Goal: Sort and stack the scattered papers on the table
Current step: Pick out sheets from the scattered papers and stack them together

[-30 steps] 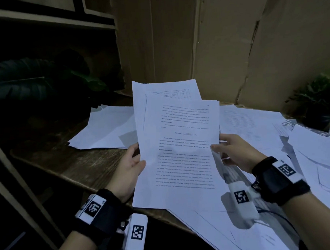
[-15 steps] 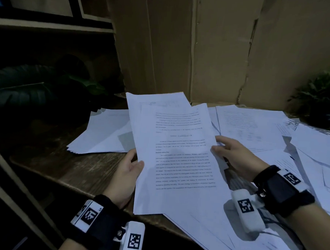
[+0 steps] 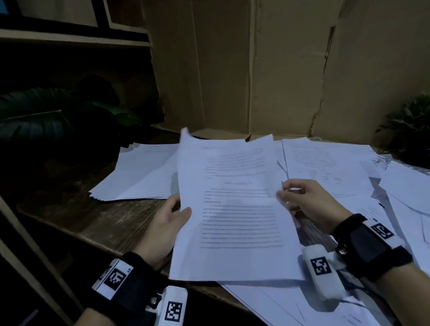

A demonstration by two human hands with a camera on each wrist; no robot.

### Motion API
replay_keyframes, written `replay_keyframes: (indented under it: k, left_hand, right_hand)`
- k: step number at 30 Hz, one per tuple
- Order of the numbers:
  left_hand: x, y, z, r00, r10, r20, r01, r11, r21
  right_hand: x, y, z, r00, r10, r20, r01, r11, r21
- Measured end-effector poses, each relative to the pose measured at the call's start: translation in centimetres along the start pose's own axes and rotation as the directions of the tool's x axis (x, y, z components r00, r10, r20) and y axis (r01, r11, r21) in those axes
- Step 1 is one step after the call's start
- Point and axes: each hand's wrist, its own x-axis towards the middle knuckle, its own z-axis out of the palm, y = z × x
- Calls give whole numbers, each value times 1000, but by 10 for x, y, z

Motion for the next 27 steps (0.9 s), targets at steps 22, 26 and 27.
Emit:
replay_keyframes:
  k: [22,26,27]
  left_hand:
    - [2,-5,-2,988,-2,-157,-11,996,-85]
    - [4,1,-13,994,-112,6,110,971,-211]
    - [4,2,-17,989,-135,51,143,962,-231]
  right_hand:
    - [-4,5,0,915,141,379,-158,987,14]
    - [-11,-7,2,924,28,382,1,997,-76]
    - [-14,-10,4,917,21,397,6,998,-67]
